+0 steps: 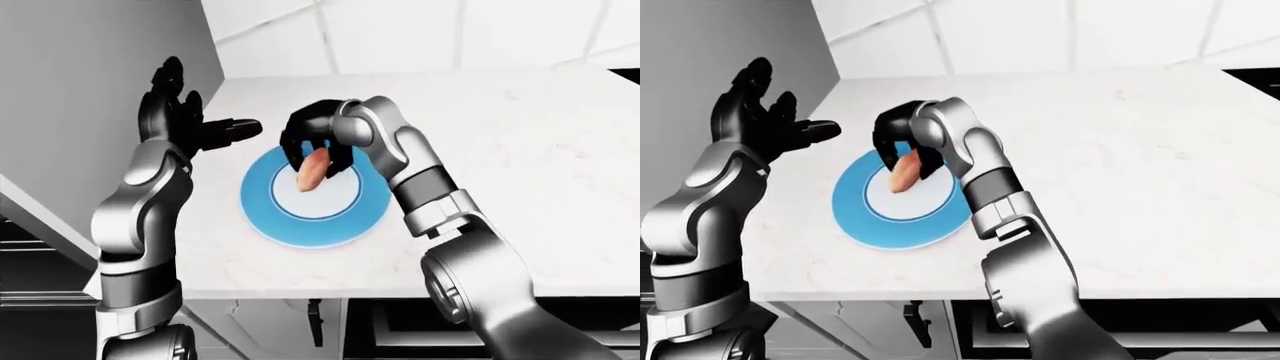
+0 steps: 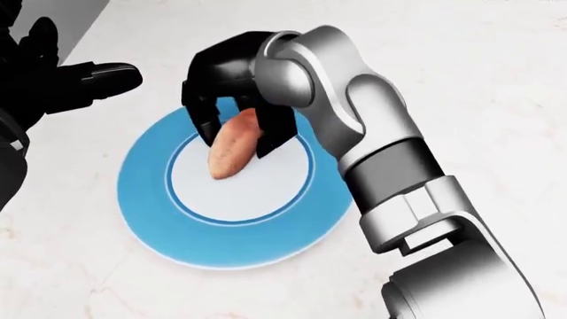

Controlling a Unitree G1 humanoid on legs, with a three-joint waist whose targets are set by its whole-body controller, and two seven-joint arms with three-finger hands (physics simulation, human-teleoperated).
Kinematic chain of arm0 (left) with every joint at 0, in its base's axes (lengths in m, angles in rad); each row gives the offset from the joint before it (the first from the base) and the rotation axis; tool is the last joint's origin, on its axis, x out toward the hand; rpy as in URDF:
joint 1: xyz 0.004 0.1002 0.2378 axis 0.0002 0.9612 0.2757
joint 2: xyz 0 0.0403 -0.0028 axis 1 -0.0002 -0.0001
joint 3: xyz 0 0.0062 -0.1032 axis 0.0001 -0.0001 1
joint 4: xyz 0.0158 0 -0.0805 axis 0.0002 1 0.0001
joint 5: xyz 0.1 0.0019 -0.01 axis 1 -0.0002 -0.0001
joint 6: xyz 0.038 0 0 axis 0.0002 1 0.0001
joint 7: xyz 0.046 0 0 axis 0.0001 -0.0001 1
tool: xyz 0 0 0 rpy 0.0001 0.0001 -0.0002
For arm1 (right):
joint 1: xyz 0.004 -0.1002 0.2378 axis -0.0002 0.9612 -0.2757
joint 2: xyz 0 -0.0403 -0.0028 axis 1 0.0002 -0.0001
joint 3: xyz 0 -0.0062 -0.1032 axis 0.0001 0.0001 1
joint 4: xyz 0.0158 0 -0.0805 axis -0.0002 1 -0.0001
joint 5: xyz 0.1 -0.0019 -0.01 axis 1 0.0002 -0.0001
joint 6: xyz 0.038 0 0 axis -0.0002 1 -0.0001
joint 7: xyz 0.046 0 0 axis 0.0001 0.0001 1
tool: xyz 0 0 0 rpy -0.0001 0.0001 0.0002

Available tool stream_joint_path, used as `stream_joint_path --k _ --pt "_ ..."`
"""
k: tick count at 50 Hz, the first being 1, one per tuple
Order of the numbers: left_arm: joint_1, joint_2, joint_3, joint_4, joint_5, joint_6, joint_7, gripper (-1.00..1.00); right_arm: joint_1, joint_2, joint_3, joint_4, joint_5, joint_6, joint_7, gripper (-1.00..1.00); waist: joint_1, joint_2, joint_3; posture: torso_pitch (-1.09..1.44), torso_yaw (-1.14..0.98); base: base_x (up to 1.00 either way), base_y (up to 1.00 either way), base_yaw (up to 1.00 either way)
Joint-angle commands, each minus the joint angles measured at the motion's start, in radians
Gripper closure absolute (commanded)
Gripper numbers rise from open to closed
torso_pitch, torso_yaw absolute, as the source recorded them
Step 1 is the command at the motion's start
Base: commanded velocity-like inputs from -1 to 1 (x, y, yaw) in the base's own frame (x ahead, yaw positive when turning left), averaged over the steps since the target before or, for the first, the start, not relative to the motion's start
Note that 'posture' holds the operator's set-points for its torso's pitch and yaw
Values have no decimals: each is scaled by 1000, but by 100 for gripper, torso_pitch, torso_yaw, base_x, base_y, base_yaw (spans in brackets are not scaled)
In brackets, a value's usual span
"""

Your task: Place the sweet potato on the top rack of the oven.

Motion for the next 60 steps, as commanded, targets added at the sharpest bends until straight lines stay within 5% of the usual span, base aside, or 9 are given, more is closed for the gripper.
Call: stream_joint_path --k 1,2,4,35,60 --pt "-33 13 11 -29 2 -34 -4 -100 -20 -9 -4 -7 -8 8 22 67 -5 6 -26 0 0 0 0 0" --pt "-34 14 12 -31 1 -31 -3 -100 -19 -9 -4 -7 -9 9 21 91 -5 6 -26 0 0 0 0 0" --pt "-34 14 12 -32 1 -30 -3 -100 -20 -9 -5 -9 -9 11 24 100 -5 7 -26 0 0 0 0 0" --pt "-31 12 13 -48 0 -20 -2 -100 -177 -43 -44 2 135 176 37 100 -11 6 -13 0 0 0 0 0" --pt "-32 13 11 -57 -2 -19 1 -100 -255 -209 -82 3 122 206 82 100 -5 -4 -12 0 0 0 0 0"
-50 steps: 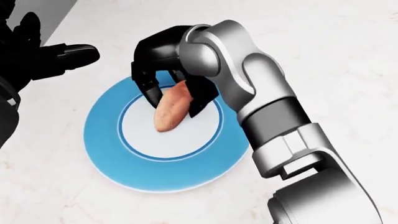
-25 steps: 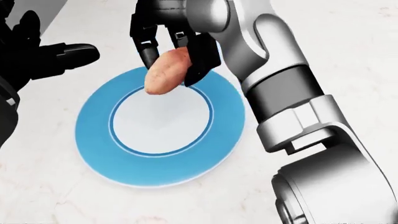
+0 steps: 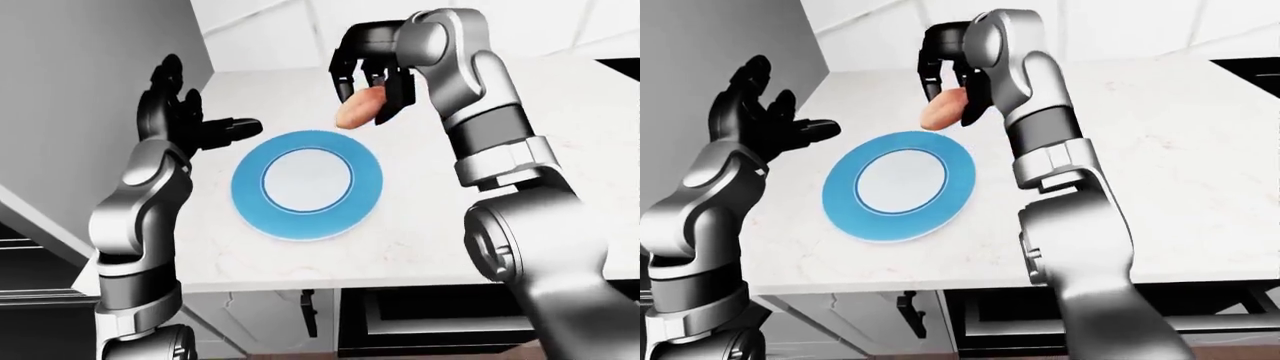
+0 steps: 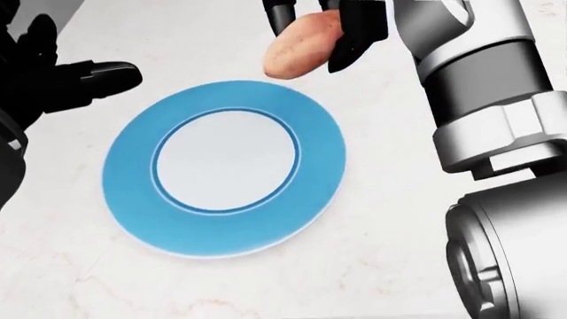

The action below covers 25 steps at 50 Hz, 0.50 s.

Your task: Place the sweet potato on the top rack of the oven.

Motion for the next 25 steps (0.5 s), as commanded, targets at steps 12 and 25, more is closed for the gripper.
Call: stream_joint_path --k 12,25 --pt "-33 14 10 -33 0 -31 -3 -100 -31 -20 -11 -68 -4 11 1 100 10 -30 -56 0 0 0 -7 0" --pt "-36 12 8 -25 3 -35 -5 -100 -14 -23 -10 -71 -14 4 -5 100 25 -6 -32 0 0 0 -10 0"
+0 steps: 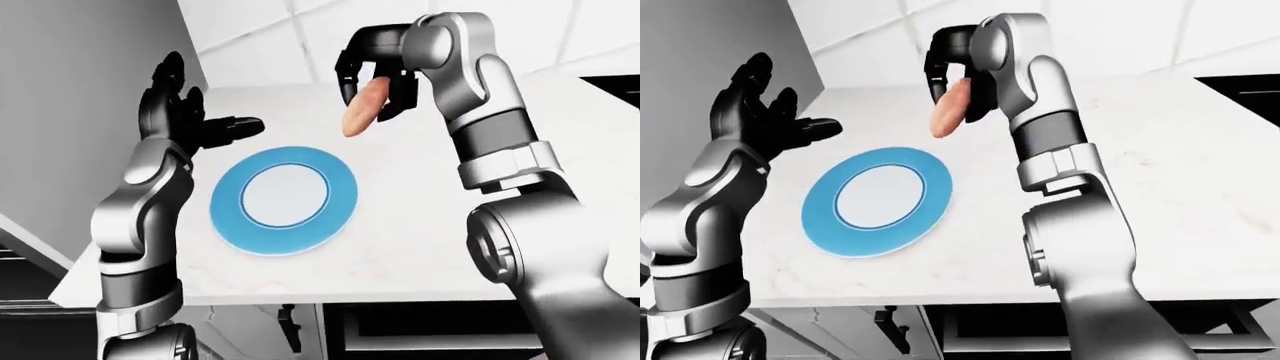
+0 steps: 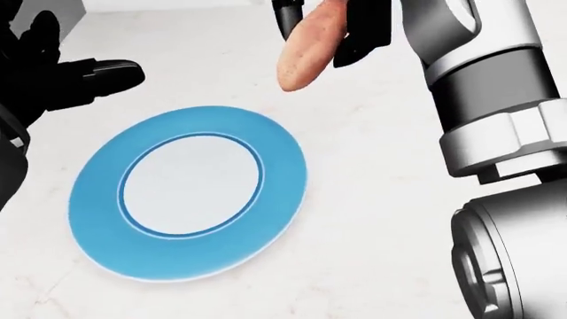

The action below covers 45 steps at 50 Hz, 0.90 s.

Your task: Place the sweet potato on the top rack of the oven.

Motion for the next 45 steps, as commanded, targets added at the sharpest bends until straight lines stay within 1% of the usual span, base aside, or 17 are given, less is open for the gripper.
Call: stream_joint_path --k 1,3,5,6,10,12,17,19,20,25,33,36,37,38,39,41,45 --pt "-29 15 13 -31 2 -25 2 -100 -45 -8 -11 -30 5 -7 -20 100 2 1 -29 0 0 0 -10 0" --pt "-27 14 12 -30 3 -28 0 -100 -44 -7 -10 -33 3 -6 -22 100 -10 37 -18 0 0 0 -5 0" --pt "-27 15 14 -36 1 -22 2 -100 -35 -6 -10 -37 1 -7 -24 100 -29 55 -19 0 0 -2 0 0" --pt "-27 15 15 -35 1 -22 1 -100 -31 -6 -10 -45 0 -4 -18 100 -26 36 -39 0 0 -7 0 0" --pt "-26 14 14 -37 1 -22 2 -100 -36 -9 -11 -44 -4 -4 -12 100 -22 39 -63 0 0 -15 0 0" --pt "-26 14 14 -37 1 -22 2 -100 -36 -9 -12 -48 -4 -2 -9 100 -20 27 -74 0 0 -25 0 0" --pt "-28 15 15 -34 0 -22 3 -100 -32 -12 -11 -51 -9 -4 -8 100 -22 -14 -65 0 0 -26 0 0" --pt "-29 14 14 -32 0 -23 3 -100 -31 -13 -13 -50 -8 -5 -7 100 -22 -50 -62 0 0 -29 0 0" --pt "-29 15 15 -36 -1 -19 4 -100 -32 -13 -13 -55 -9 -4 -4 100 -22 -85 -65 0 0 -29 0 0" --pt "-28 14 14 -36 0 -20 4 -100 -28 -12 -13 -52 -10 -6 -9 100 -21 -71 -73 0 0 -29 0 0" --pt "-28 16 15 -39 -3 -18 5 -100 -18 -8 -12 -57 -12 -4 -12 100 -1 -24 -52 0 0 -29 0 0" --pt "-29 16 15 -36 -2 -20 4 -100 -14 -7 -13 -62 -12 -3 -12 100 -1 13 -45 0 0 -29 0 0" --pt "-29 15 15 -36 -2 -19 4 -100 -12 -7 -13 -61 -12 -4 -13 100 -2 37 -48 0 0 -29 0 0" --pt "-28 15 14 -38 -2 -19 5 -100 -12 -7 -13 -60 -11 -4 -13 100 -1 81 -59 0 0 -30 0 0" --pt "-30 16 15 -39 -3 -16 6 -100 -14 -7 -14 -58 -11 -3 -14 100 2 49 -52 0 0 -29 0 0" --pt "-30 15 14 -35 -2 -20 5 -100 -16 -8 -13 -51 -12 -4 -19 100 -2 55 -65 0 0 -26 0 0" --pt "-30 16 14 -34 -1 -21 4 -100 -13 -8 -13 -51 -11 -5 -24 100 -3 28 -66 0 0 -26 0 0"
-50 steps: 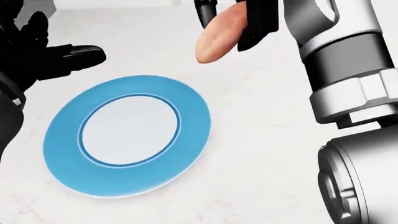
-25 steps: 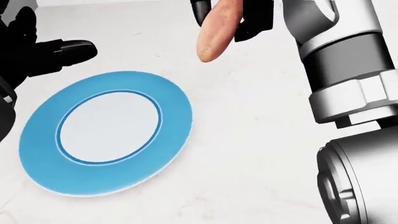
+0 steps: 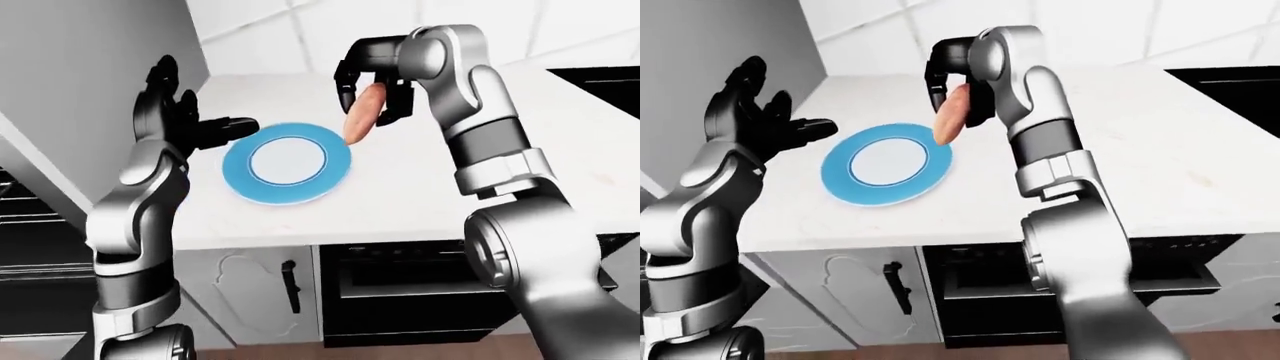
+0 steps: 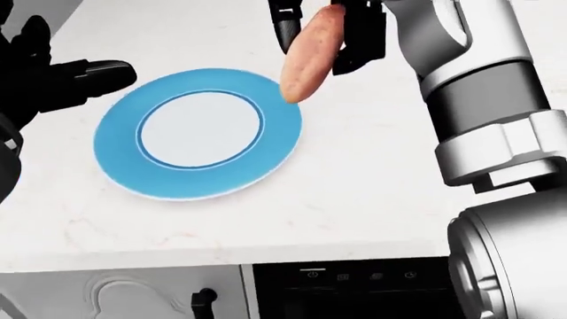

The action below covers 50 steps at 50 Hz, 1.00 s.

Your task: Place the sweet potato on the top rack of the oven.

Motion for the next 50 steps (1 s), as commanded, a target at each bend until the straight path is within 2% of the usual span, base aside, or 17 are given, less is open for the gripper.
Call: stream_joint_path --k 1,3,5,7,10,11,15,20,23,29,34,37,44,46,47,48,50 --pt "-34 8 -1 -37 -4 -34 -8 -100 -46 -19 -18 -43 4 3 -23 100 -8 12 -32 0 0 -25 0 0" --pt "-35 7 -2 -32 -2 -39 -10 -100 -46 -18 -20 -45 7 6 -23 100 -11 -2 -31 0 0 -19 0 0" --pt "-35 7 -2 -35 -3 -34 -9 -100 -44 -16 -22 -42 10 13 -31 100 -1 -23 18 0 0 0 0 0" --pt "-34 7 -2 -34 -2 -35 -9 -100 -40 -16 -20 -43 12 11 -32 100 2 -45 34 0 0 0 0 0" --pt "-34 6 -3 -34 -1 -36 -10 -100 -46 -20 -19 -37 10 7 -39 100 21 -123 24 0 0 0 0 0" --pt "-33 5 -3 -33 0 -37 -10 -100 -48 -21 -20 -34 12 7 -40 100 9 -88 43 0 0 0 0 0" --pt "-31 4 -3 -38 1 -36 -11 -100 -44 -21 -18 -36 8 9 -43 100 3 -81 13 0 0 0 0 0" --pt "-34 5 -3 -32 2 -38 -13 -100 -53 -24 -16 -19 4 2 -58 100 -21 -51 18 0 0 0 0 0" --pt "-35 5 -3 -32 2 -38 -12 -100 -51 -27 -15 -17 -3 0 -61 100 -28 6 -2 0 0 0 0 3" --pt "-35 4 -3 -30 4 -39 -12 -100 -50 -28 -16 -11 -8 -5 -70 100 -1 -28 7 0 0 0 0 75" --pt "-34 3 -3 -30 4 -41 -13 -100 -41 -26 -16 -18 -11 -4 -70 100 9 -99 13 0 0 0 0 97" --pt "-33 2 -5 -27 6 -46 -15 -100 -38 -26 -17 -25 -12 -1 -67 100 30 -94 -3 0 0 0 0 100" --pt "-33 3 -3 -34 3 -38 -14 -100 -26 -20 -14 -38 -20 2 -67 100 21 -13 5 0 0 0 0 100" --pt "-34 4 -2 -30 4 -40 -15 -100 -27 -19 -14 -28 -21 -2 -74 100 19 38 -4 0 0 0 0 100" --pt "-34 4 -2 -29 4 -40 -15 -100 -28 -19 -13 -25 -22 -4 -77 100 26 85 -22 0 0 0 0 100" --pt "-35 4 -2 -27 5 -43 -16 -100 -28 -19 -14 -23 -22 -4 -78 100 25 53 -7 0 0 0 0 100" --pt "-34 4 -3 -28 5 -42 -16 -100 -27 -20 -14 -23 -22 -4 -78 100 35 39 -22 0 0 0 0 100"
